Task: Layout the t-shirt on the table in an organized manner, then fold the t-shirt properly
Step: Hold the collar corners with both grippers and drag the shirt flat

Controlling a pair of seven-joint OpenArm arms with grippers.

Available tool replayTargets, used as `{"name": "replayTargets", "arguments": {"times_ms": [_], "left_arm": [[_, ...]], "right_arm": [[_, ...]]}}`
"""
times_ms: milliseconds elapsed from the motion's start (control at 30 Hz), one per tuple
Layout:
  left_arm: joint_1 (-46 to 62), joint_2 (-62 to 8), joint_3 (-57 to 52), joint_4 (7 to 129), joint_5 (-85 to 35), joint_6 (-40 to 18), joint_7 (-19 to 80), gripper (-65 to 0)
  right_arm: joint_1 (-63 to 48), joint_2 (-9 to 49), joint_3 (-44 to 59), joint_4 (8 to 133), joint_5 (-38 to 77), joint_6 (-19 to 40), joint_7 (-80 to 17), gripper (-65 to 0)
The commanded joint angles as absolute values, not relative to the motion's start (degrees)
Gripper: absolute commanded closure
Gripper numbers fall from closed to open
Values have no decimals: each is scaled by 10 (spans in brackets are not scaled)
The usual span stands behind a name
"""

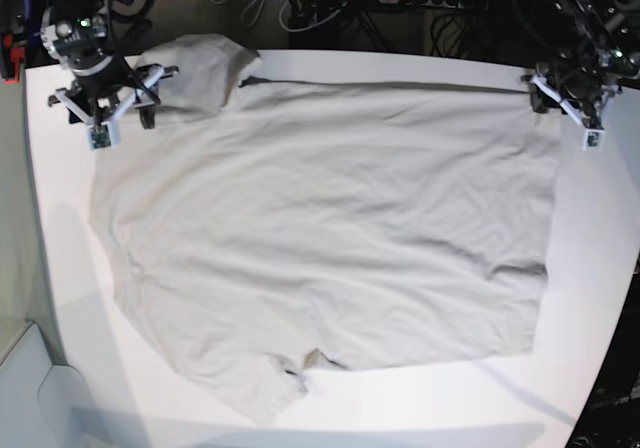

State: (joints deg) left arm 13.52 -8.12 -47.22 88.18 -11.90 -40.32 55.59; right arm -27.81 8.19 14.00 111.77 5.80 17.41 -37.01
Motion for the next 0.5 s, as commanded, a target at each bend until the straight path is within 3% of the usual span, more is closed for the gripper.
{"name": "replayTargets", "arguments": {"times_ms": [0,467], "left_arm": [[129,-95,-487,877,-102,-400,573,-230],[88,-125,-532,820,-102,-400,576,-230]], "right_arm": [[-280,86,141,1127,61,175,-359,-363],[-289,86,140,1128,61,175,-358,-363]]}}
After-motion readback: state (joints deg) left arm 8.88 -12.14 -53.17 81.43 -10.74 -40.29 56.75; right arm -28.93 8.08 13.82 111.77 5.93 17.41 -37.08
